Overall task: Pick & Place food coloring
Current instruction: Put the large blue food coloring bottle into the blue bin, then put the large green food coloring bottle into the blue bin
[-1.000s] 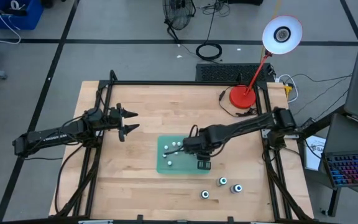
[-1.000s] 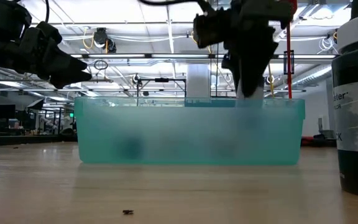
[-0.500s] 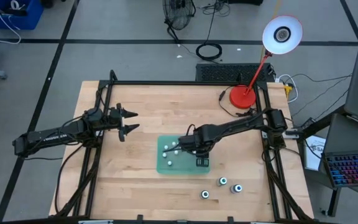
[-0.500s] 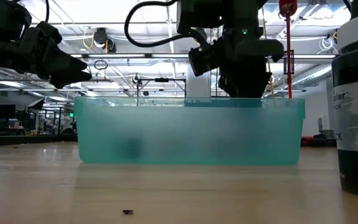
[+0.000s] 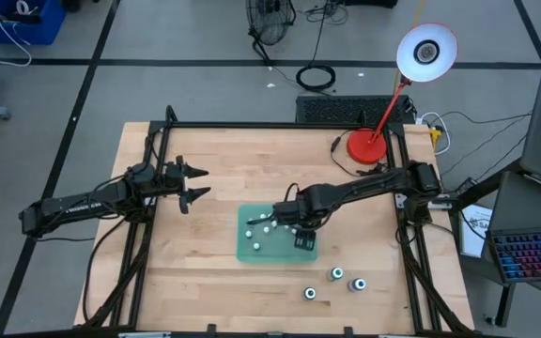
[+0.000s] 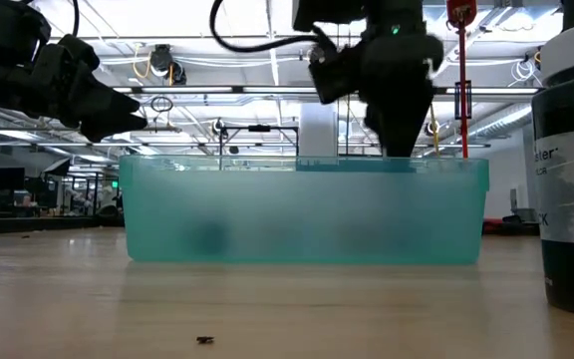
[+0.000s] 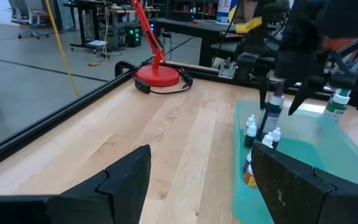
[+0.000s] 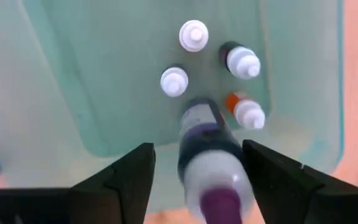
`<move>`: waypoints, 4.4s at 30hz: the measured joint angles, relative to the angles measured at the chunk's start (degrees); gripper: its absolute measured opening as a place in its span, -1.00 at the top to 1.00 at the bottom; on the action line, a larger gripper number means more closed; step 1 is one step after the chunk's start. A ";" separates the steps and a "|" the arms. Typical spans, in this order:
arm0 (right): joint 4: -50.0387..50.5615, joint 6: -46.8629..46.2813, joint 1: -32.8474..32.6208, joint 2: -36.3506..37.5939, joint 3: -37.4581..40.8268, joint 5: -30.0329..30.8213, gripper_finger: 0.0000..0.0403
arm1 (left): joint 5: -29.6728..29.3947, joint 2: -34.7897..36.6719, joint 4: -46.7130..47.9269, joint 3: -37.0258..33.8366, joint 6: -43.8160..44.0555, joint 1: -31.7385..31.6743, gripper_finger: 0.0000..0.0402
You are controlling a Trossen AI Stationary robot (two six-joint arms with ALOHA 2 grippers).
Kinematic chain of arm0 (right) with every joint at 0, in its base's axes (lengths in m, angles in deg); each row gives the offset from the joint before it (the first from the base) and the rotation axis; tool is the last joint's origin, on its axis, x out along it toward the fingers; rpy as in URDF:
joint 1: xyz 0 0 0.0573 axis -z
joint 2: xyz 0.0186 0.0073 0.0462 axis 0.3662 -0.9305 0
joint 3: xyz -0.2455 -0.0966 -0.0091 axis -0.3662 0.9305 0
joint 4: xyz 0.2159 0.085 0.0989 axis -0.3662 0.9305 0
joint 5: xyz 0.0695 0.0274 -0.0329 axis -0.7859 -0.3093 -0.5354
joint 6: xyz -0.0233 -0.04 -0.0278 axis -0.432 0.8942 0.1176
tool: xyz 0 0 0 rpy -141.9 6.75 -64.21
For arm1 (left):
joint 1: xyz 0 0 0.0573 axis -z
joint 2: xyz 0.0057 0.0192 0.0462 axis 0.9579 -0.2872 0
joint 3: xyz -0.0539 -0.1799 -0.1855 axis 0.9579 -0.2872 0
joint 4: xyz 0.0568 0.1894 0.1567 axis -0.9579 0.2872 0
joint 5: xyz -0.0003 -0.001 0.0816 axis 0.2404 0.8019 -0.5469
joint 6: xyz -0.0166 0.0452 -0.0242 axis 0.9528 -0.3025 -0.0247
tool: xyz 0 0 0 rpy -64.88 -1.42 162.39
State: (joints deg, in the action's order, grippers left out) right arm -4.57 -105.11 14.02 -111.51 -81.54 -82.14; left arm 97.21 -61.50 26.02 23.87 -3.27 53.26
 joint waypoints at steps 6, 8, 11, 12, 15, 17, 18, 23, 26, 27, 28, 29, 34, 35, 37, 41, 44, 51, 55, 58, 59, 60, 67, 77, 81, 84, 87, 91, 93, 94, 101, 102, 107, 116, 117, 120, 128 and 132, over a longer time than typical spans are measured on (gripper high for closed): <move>11.49 -16.48 -0.79 5.19 0.00 -11.27 -0.04 | 0.00 0.01 -0.03 0.00 0.00 0.02 -0.36; 16.88 -23.67 -2.55 7.28 0.00 -14.77 -0.01 | 0.00 0.01 -0.01 0.00 0.00 0.00 -0.36; 22.90 -33.75 -6.53 9.95 0.00 -17.45 0.00 | 0.00 0.00 -0.03 0.00 -0.02 0.01 -0.36; 23.90 -37.04 -8.01 10.84 0.02 -18.13 0.00 | 0.00 0.01 -0.02 0.00 0.00 0.01 -0.36; 22.82 -46.26 -13.33 12.64 0.01 -18.07 0.01 | 0.00 0.00 -0.03 0.00 -0.01 0.00 -0.36; 20.73 -50.82 -16.84 12.96 0.00 -18.07 0.01 | 0.00 -0.01 -0.01 0.00 0.00 0.02 -0.36; 19.75 -52.56 -18.66 12.96 0.01 -17.86 0.01 | 0.00 -0.01 -0.03 0.00 0.00 0.02 -0.36; 16.51 -60.88 -26.70 12.94 0.43 -12.00 -0.01 | 0.00 -0.01 0.00 0.00 0.00 0.01 -0.36; 15.18 -65.29 -30.59 12.85 1.23 -7.48 -0.01 | 0.00 -0.01 -0.03 0.00 -0.02 0.00 -0.36; 15.06 -66.05 -31.80 12.86 1.56 -6.40 -0.01 | 0.00 0.01 -0.03 0.00 0.00 0.02 -0.36; 14.48 -66.72 -32.87 12.94 2.18 -5.38 -0.01 | 0.00 0.01 -0.03 0.00 0.00 0.00 -0.36; 13.43 -67.41 -33.71 12.94 2.93 -4.34 -0.01 | 0.00 -0.01 -0.03 0.00 -0.01 0.00 -0.36; 5.50 -69.19 -36.45 12.87 8.79 -2.86 -0.01 | 0.00 -0.01 -0.03 0.00 -0.01 0.02 -0.36; 3.39 -69.45 -36.77 12.87 10.27 -2.84 -0.01 | 0.00 -0.01 -0.03 0.00 0.00 0.00 -0.36; -1.08 -69.97 -37.00 12.85 13.34 -2.98 -0.01 | 0.00 0.00 -0.03 0.00 -0.01 0.01 -0.36; -7.51 -69.98 -36.95 12.83 18.20 -2.99 -0.01 | 0.00 -0.01 -0.03 0.00 -0.01 0.00 -0.36; -10.15 -70.61 -36.85 12.85 20.76 -3.08 0.00 | 0.00 -0.01 0.01 0.00 0.00 0.00 -0.36; -10.58 -71.39 -37.10 12.85 22.10 -5.70 0.38 | 0.00 0.01 -0.03 0.00 0.00 0.02 -0.36; -13.31 -67.52 -37.82 12.85 21.87 -4.10 0.39 | 0.00 -0.01 -0.03 0.00 0.00 0.02 -0.36; -11.03 -65.70 -38.10 13.19 19.42 -1.41 0.39 | 0.00 0.00 -0.02 0.00 0.00 0.01 -0.36; -9.13 -65.69 -38.10 13.40 18.03 -0.66 0.39 | 0.00 0.01 -0.01 0.00 0.00 0.02 -0.36; -6.90 -65.68 -38.10 13.60 16.56 0.23 0.39 | 0.00 -0.01 -0.01 0.00 -0.01 0.00 -0.36; 19.71 -65.54 -36.67 13.79 2.73 0.55 0.39 | 0.00 0.00 -0.03 0.00 0.00 0.00 -0.36; 16.19 -40.86 -23.75 14.50 -7.28 15.26 0.39 | 0.01 -0.01 -0.05 0.01 0.00 0.00 -0.36; 6.85 -27.71 -17.65 12.87 -7.28 15.14 0.39 | 0.01 -0.01 0.19 0.04 0.00 0.00 -0.36; 4.42 -21.66 -13.82 10.38 -7.28 12.40 0.39 | 0.00 0.01 -0.01 0.04 0.00 0.00 -0.36; 3.56 -18.09 -10.99 6.95 -7.28 9.13 0.39 | 0.00 0.01 -0.01 0.04 0.00 0.01 -0.36; 4.25 -14.61 -9.19 1.43 -7.26 5.93 0.39 | 0.00 0.00 0.01 0.04 0.00 0.00 -0.36; 4.39 -13.28 -8.80 -0.93 -7.26 4.47 0.39 | 0.02 -0.01 -0.01 0.04 0.00 0.02 -0.36; 4.52 -12.83 -8.64 -2.25 -7.26 4.25 0.39 | 0.00 0.01 -0.01 0.04 0.00 0.02 -0.36; 7.67 -11.57 -7.89 -7.83 -7.26 2.55 0.39 | 0.02 0.01 -0.03 0.04 0.00 0.02 -0.36; 7.81 -11.49 -7.91 -8.40 -7.26 2.63 0.39 | 0.00 0.01 -0.01 0.04 0.00 0.02 -0.36; 7.79 -11.68 -7.91 -8.45 -7.26 2.85 0.39 | 0.00 -0.01 -0.03 0.04 0.00 0.02 -0.36; 7.96 -17.60 -7.82 -7.19 -7.23 -1.31 -0.31 | 0.00 -0.01 -0.03 0.04 0.00 0.02 -0.36; 7.90 -18.52 -7.82 -6.77 -7.23 -2.46 -0.34 | 0.00 0.01 -0.02 0.04 0.00 0.01 -0.36; 7.93 -21.12 -7.99 -4.95 -7.23 -4.48 -0.37 | 0.02 0.01 -0.04 0.04 0.00 0.02 -0.36; 9.40 -32.13 -11.82 2.57 -7.26 -6.14 -0.26 | 0.01 0.00 -0.02 0.04 0.00 0.00 -0.36; 11.57 -38.46 -16.00 5.36 -7.26 -6.03 -0.22 | 0.00 -0.01 -0.03 0.04 0.00 0.02 -0.36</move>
State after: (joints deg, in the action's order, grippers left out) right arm 7.00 -143.57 -1.98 -106.16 -88.79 -88.18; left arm 97.22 -61.51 25.99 23.91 -3.27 53.28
